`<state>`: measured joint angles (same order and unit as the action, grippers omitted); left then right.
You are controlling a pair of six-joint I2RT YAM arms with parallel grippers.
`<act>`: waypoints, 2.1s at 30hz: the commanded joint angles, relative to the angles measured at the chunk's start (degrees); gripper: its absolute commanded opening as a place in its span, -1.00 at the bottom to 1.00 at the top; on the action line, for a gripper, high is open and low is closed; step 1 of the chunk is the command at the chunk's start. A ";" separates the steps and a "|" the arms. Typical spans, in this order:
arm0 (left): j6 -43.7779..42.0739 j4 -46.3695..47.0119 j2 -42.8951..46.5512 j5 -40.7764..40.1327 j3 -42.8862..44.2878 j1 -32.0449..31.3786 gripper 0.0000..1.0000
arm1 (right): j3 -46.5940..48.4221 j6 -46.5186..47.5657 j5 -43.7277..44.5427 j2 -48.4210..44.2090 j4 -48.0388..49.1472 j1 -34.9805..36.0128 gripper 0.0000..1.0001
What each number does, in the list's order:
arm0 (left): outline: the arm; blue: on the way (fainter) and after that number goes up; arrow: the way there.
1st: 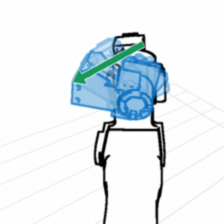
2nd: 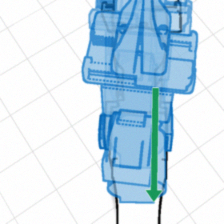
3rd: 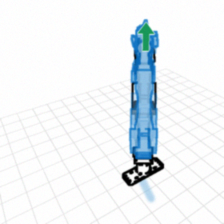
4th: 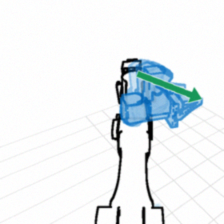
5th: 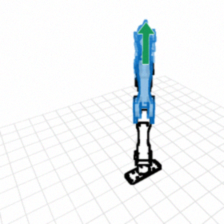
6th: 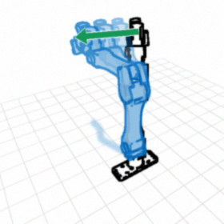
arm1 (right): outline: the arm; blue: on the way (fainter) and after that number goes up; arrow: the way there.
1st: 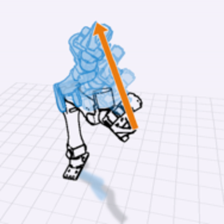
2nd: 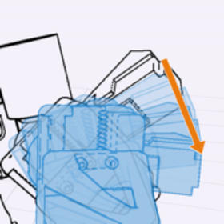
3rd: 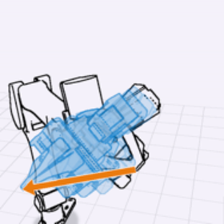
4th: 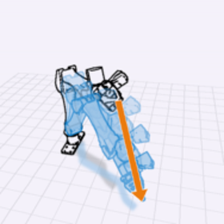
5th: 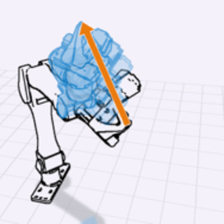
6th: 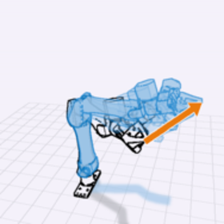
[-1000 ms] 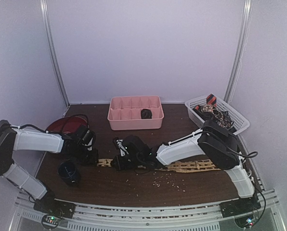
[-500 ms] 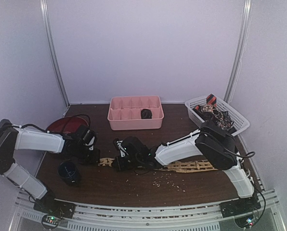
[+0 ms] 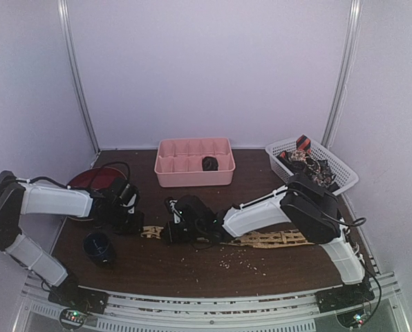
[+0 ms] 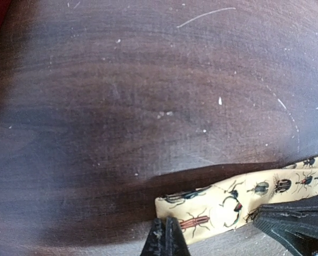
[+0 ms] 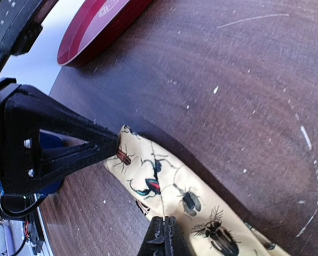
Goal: Roll the ties
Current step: Roll the tie at the center of the board.
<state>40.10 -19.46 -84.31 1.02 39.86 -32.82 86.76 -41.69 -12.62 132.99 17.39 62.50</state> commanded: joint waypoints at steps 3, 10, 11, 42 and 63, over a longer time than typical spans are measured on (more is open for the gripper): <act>-1.16 -1.20 0.61 -1.27 2.15 0.37 -1.00 | -0.42 -2.56 -0.08 -2.01 2.16 -1.06 -1.00; -1.62 -1.25 0.47 -0.94 2.50 0.30 -1.00 | 1.22 -4.24 -0.39 -0.71 1.73 -1.05 -1.00; -1.71 -1.19 0.59 -0.79 2.51 0.34 -1.00 | 1.70 -4.46 -0.39 -0.06 1.22 -1.05 -1.00; 0.51 -10.24 0.66 -14.31 6.54 0.37 -1.00 | 0.16 -6.65 1.02 3.01 1.05 -1.06 -1.00; -0.24 12.60 -0.33 7.93 -1.54 0.34 -1.00 | -0.60 -7.60 -0.53 2.03 3.56 -1.00 -1.00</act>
<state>40.56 -13.80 -86.32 4.38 39.07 -32.82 87.59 -48.49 -12.69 135.02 20.99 61.63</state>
